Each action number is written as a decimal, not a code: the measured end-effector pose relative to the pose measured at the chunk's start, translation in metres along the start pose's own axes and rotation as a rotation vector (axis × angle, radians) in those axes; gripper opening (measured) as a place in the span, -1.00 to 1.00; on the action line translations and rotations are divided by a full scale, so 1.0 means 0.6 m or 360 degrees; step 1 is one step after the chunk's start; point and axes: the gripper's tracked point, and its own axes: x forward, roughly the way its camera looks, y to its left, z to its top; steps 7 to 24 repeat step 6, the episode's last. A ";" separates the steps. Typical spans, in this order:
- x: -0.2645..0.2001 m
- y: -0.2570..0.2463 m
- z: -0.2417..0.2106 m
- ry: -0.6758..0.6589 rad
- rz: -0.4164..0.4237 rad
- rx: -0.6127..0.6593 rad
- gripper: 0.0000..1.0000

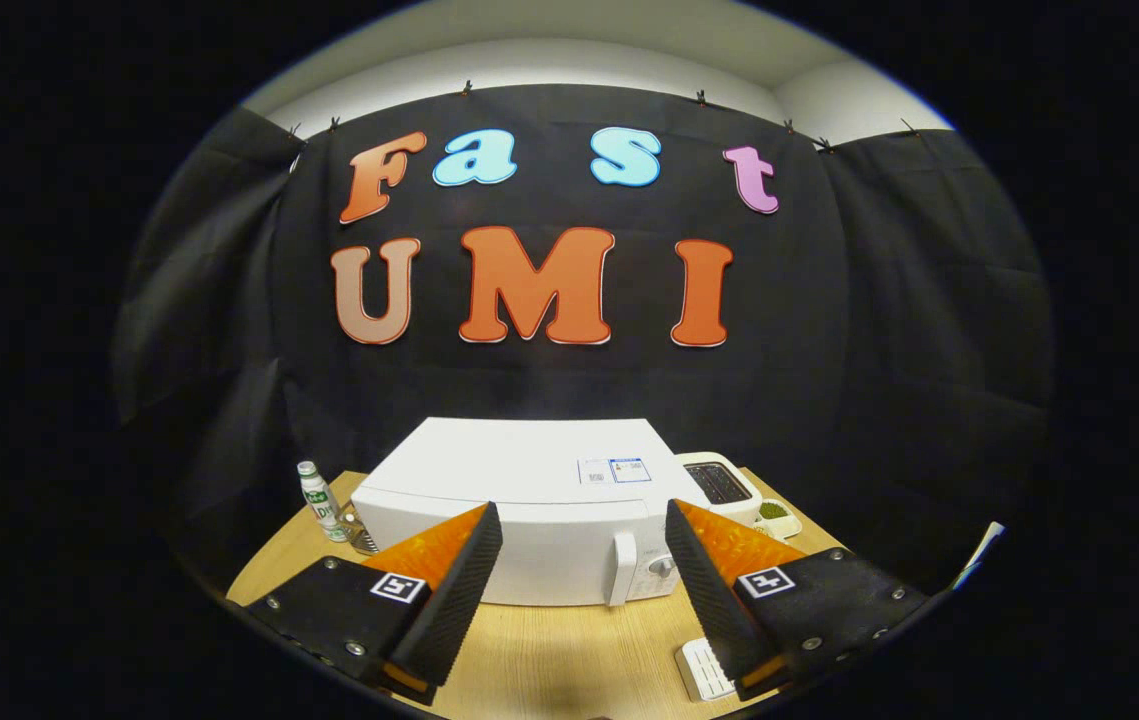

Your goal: Open the microwave, put the food inside, and close the microwave door.

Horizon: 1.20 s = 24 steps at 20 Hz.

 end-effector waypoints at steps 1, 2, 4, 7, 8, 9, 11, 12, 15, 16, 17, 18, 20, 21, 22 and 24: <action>-0.015 -0.001 0.020 -0.0013 0.0003 0.0005 0.96; -0.031 -0.005 0.039 -0.0030 -0.0012 0.0002 0.96; -0.060 -0.009 0.078 -0.0064 -0.0025 -0.0007 0.96; -0.084 -0.005 0.110 -0.0094 0.0005 0.0030 0.96; -0.084 -0.005 0.110 -0.0094 0.0005 0.0030 0.96; -0.084 -0.005 0.110 -0.0094 0.0005 0.0030 0.96; -0.084 -0.005 0.110 -0.0094 0.0005 0.0030 0.96; -0.084 -0.005 0.110 -0.0094 0.0005 0.0030 0.96; -0.084 -0.005 0.110 -0.0094 0.0005 0.0030 0.96; -0.084 -0.005 0.110 -0.0094 0.0005 0.0030 0.96; -0.084 -0.005 0.110 -0.0094 0.0005 0.0030 0.96; -0.084 -0.005 0.110 -0.0094 0.0005 0.0030 0.96; -0.084 -0.005 0.110 -0.0094 0.0005 0.0030 0.96; -0.084 -0.005 0.110 -0.0094 0.0005 0.0030 0.96; -0.084 -0.005 0.110 -0.0094 0.0005 0.0030 0.96; -0.084 -0.005 0.110 -0.0094 0.0005 0.0030 0.96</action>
